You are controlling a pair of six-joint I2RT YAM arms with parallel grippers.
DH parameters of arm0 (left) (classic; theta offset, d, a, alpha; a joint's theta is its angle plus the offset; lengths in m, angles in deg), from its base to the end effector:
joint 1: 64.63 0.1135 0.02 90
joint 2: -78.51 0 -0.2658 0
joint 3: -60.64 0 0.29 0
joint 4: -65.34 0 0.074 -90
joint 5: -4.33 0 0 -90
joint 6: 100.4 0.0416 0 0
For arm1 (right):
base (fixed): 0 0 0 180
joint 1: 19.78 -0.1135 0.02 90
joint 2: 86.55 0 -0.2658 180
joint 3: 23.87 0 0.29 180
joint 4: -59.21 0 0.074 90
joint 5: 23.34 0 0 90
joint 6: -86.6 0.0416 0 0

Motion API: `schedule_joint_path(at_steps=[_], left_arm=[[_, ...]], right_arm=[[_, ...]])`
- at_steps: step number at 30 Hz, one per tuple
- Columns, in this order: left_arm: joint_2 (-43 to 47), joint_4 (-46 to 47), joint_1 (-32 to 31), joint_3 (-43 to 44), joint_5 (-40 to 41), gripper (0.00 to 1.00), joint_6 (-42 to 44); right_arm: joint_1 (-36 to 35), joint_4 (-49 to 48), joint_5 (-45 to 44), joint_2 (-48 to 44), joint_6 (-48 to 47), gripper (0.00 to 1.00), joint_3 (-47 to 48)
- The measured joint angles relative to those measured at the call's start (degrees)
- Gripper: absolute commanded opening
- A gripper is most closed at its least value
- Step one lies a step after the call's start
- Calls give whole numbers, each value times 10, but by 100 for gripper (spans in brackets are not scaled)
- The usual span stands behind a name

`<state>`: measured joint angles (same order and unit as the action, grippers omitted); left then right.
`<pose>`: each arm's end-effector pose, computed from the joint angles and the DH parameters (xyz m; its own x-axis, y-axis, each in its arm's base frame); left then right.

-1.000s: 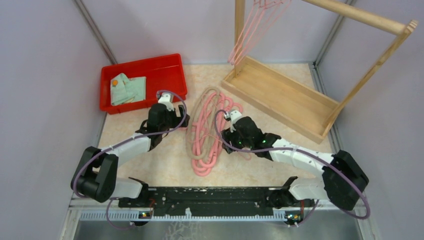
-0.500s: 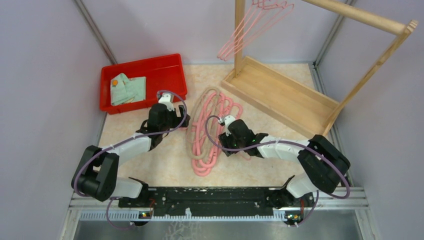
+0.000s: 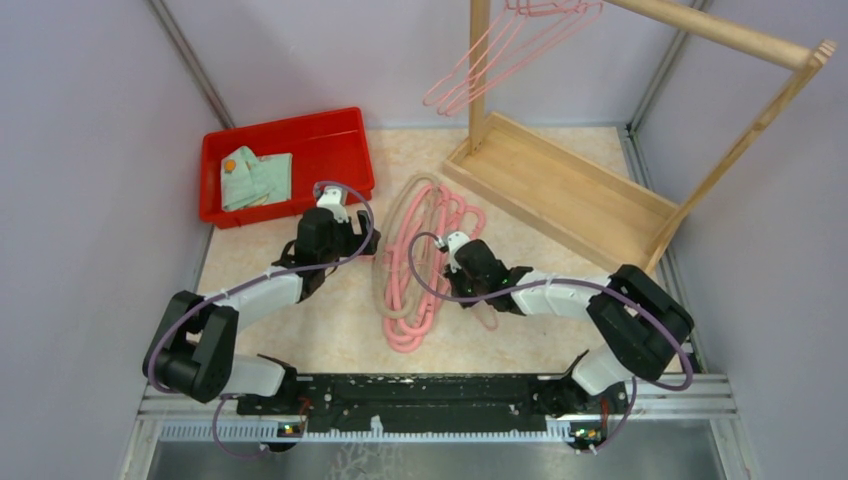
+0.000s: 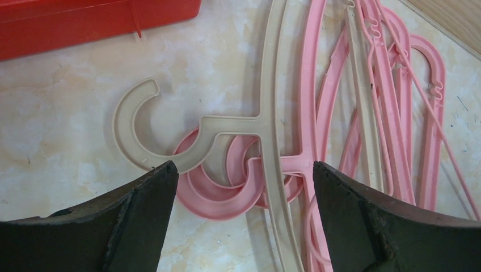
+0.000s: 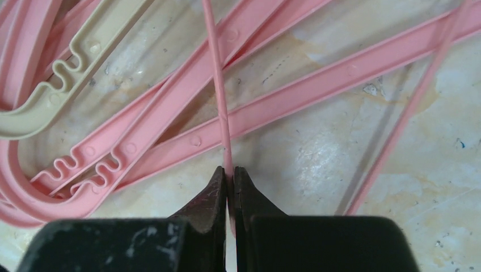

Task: Organize the hangers

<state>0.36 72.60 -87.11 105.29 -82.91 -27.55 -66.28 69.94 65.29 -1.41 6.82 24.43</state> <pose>0.2880 -0.1170 0.1625 -0.4912 -0.1155 -0.8633 0.2063 0.9475 -0.2441 0.2124 0.2224 0.1191 -0.6267 -0.4027 -0.6671 -0.6126 0.7837 0.1023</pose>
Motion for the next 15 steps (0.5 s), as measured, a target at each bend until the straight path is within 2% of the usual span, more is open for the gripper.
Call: schedule_joint_path(at_steps=[8,13,15], left_arm=[[4,-1,0,-2,4,94,0],[10,-2,0,-2,7,94,0],[14,-3,0,-2,7,94,0]], right_arm=[[0,47,19,-52,10,0,1],[8,77,18,-154,53,0,11],[31,83,9,-213,84,0,16]])
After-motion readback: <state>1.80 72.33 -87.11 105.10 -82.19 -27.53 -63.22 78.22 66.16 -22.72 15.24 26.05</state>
